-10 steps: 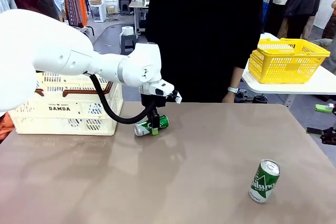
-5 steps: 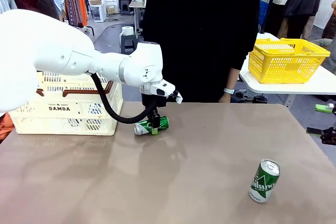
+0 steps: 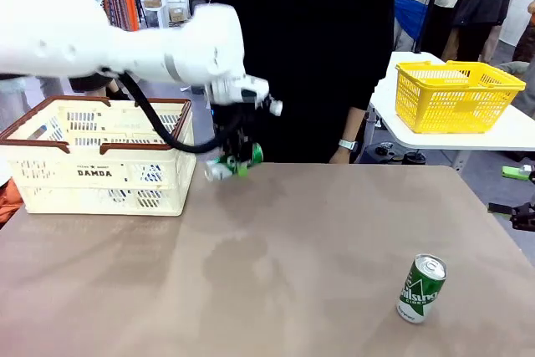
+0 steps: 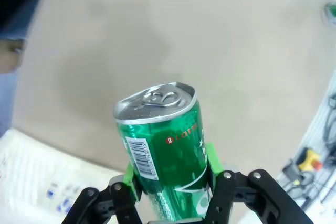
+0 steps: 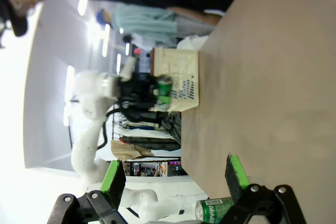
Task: Place the drinks into the Shopping basket.
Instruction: Pick up one drink and place it into the Shopping basket.
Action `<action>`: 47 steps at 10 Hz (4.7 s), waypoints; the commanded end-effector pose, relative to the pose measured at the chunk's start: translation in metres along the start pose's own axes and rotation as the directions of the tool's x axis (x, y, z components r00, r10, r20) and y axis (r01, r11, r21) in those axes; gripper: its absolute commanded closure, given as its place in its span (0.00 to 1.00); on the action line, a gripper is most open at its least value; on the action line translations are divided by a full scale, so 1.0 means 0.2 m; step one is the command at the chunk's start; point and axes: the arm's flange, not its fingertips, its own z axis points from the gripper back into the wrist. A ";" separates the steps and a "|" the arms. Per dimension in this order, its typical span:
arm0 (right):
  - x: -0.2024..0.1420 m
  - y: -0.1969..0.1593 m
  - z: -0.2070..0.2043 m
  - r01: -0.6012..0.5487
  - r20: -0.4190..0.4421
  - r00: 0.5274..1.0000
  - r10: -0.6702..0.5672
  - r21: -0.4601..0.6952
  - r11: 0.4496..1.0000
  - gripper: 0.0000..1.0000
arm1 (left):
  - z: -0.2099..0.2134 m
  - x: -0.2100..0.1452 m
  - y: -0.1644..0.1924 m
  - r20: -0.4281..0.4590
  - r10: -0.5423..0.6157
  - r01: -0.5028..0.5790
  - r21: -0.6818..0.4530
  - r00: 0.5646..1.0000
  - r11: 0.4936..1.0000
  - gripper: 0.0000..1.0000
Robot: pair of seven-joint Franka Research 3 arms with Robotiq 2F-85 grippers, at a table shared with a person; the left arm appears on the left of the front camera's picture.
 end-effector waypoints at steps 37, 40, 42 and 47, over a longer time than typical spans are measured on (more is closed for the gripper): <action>0.00 0.03 0.01 0.016 -0.012 1.000 -0.016 -0.006 1.000 0.00 | 0.51 -1.02 0.60 0.257 0.738 -0.763 -0.002 0.624 0.646 0.00; 0.00 0.03 0.01 0.016 -0.012 1.000 -0.016 -0.006 1.000 0.00 | 0.83 -1.34 0.38 0.312 0.737 -0.758 -0.074 0.599 0.648 0.00; 0.00 0.03 0.01 0.016 -0.012 1.000 -0.016 -0.006 1.000 0.00 | 0.83 -1.56 0.24 0.273 0.669 -0.587 -0.326 0.692 0.741 0.00; 0.00 0.03 0.01 0.016 -0.012 1.000 -0.016 -0.006 1.000 0.00 | 0.30 -2.28 0.00 0.434 0.700 -0.231 -0.732 0.567 0.641 0.00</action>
